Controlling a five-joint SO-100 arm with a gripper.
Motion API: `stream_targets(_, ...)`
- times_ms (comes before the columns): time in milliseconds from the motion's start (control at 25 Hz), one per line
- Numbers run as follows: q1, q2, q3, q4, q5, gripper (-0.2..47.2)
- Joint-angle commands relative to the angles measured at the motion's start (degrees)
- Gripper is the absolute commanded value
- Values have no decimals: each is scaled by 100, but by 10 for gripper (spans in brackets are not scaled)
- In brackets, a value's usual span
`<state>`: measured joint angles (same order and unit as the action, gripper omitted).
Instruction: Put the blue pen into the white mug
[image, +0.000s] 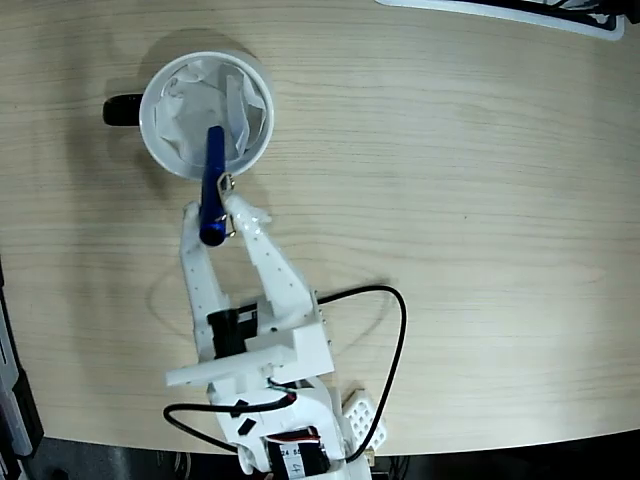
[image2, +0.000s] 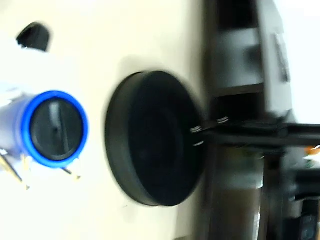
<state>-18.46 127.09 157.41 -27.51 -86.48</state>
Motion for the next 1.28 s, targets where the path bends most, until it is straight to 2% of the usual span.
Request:
stream_targets(0,-123,-44,132,-316,-79,1)
stream_targets(40,-141,-105,211,-466,-79,3)
stream_targets(120,-158,-158,255,-519,-62,76)
stream_targets(200,-158,-211,281,-527,-53,113)
stream_targets(280,-141,-237,325,-589,-44,174)
stream_targets(320,-123,-237,334,-598,-44,229)
stream_targets(360,-105,-229,360,-606,-35,306)
stream_targets(400,-97,-211,387,-624,53,359)
stream_targets(440,-114,-158,439,-694,185,393)
stream_targets(640,-123,773,1011,-844,958,407)
stream_targets(720,-70,1441,1406,-844,1415,405)
stream_targets(760,-62,1863,1652,-844,1661,360)
stream_targets(800,-35,2294,1890,-800,1837,286)
stream_targets(880,158,2777,1890,-598,2610,64)
stream_targets(920,281,2892,1890,-598,2883,0)
stream_targets(1080,976,3138,1881,-475,4412,0)
stream_targets(1240,1652,3560,1881,448,5950,0)
